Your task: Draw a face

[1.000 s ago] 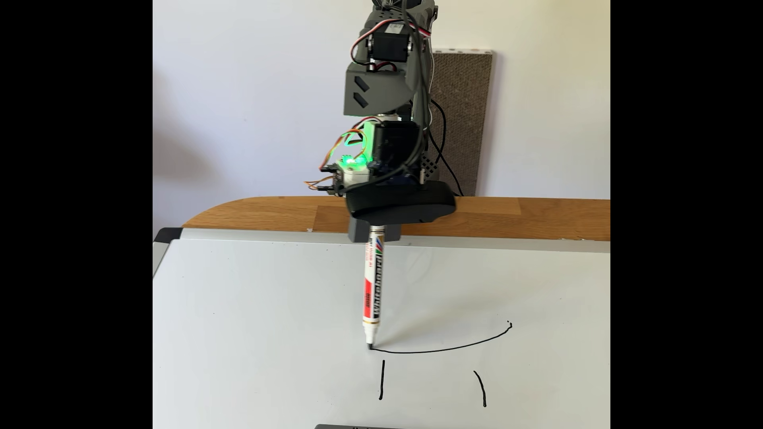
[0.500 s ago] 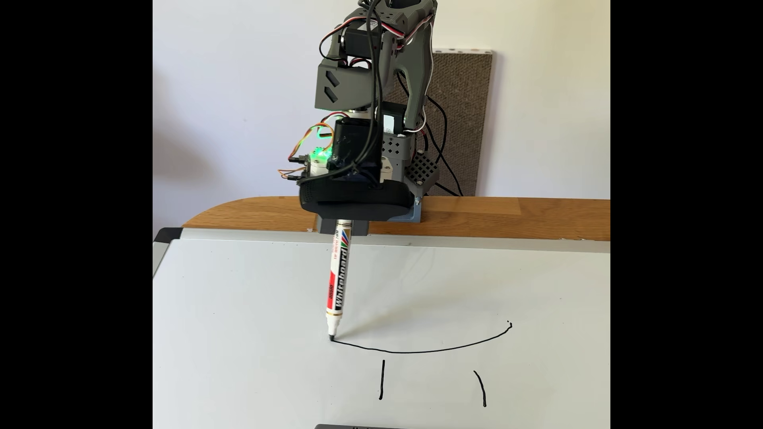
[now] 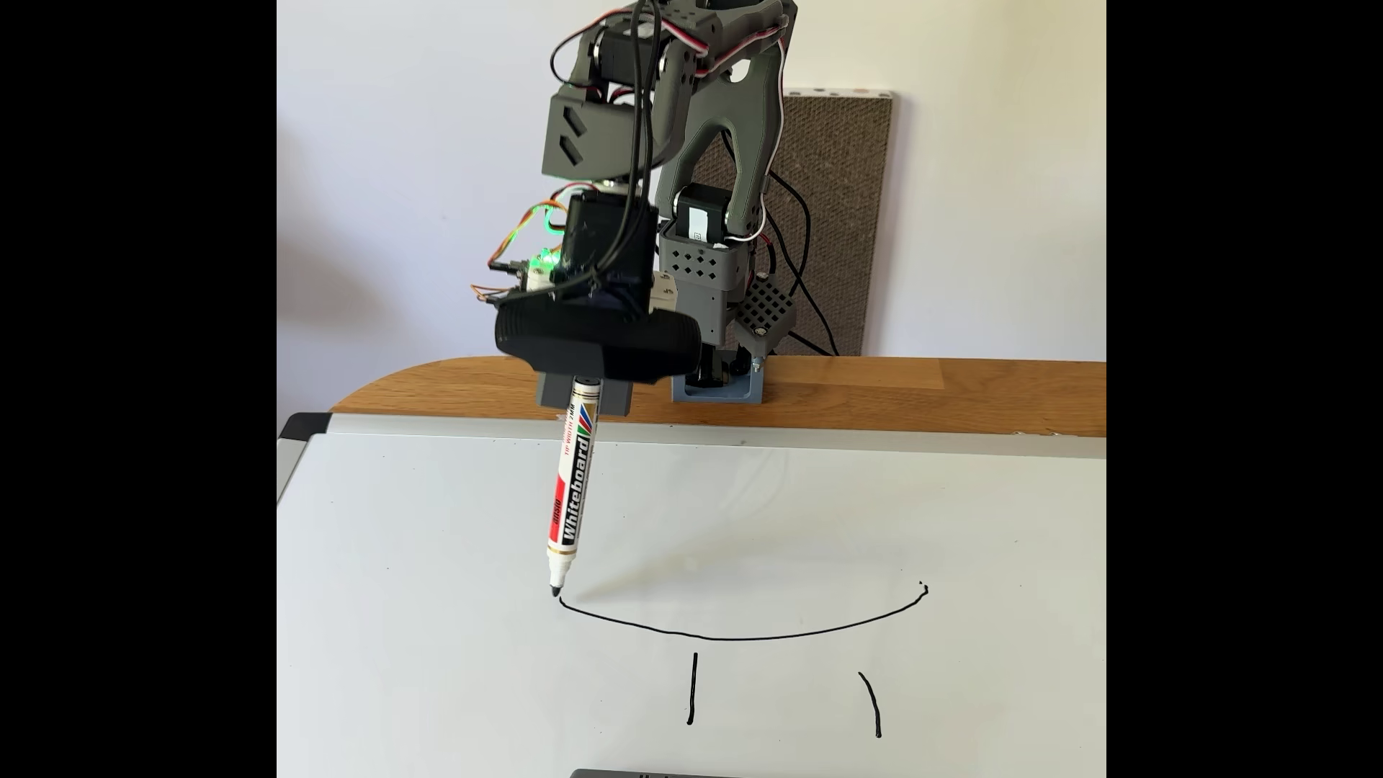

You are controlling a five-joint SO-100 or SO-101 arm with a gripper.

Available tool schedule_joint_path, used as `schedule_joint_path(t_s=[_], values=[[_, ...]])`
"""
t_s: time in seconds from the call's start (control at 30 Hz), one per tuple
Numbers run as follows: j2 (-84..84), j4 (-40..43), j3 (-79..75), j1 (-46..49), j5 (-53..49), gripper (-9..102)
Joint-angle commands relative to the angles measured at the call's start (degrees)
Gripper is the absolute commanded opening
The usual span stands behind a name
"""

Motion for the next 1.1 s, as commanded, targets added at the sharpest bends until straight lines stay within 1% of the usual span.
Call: schedule_joint_path(t_s=[0.0,0.13,0.23,0.33,0.53,0.73,0.87,1.0,1.07], values=[[7.3,0.0,-6.1,-3.7,2.6,-1],[15.3,1.0,-6.3,-12.6,7.3,-1],[21.6,4.0,-5.9,-19.6,11.6,-1],[28.2,7.0,-5.8,-24.3,15.8,-1],[41.1,14.3,-5.8,-28.0,17.8,-1],[52.5,19.1,-5.8,-28.1,17.9,-1],[59.8,19.9,-5.7,-28.5,17.9,-1],[66.7,20.0,-4.4,-32.6,21.1,-1],[69.2,19.9,-4.3,-33.2,21.4,-1]])
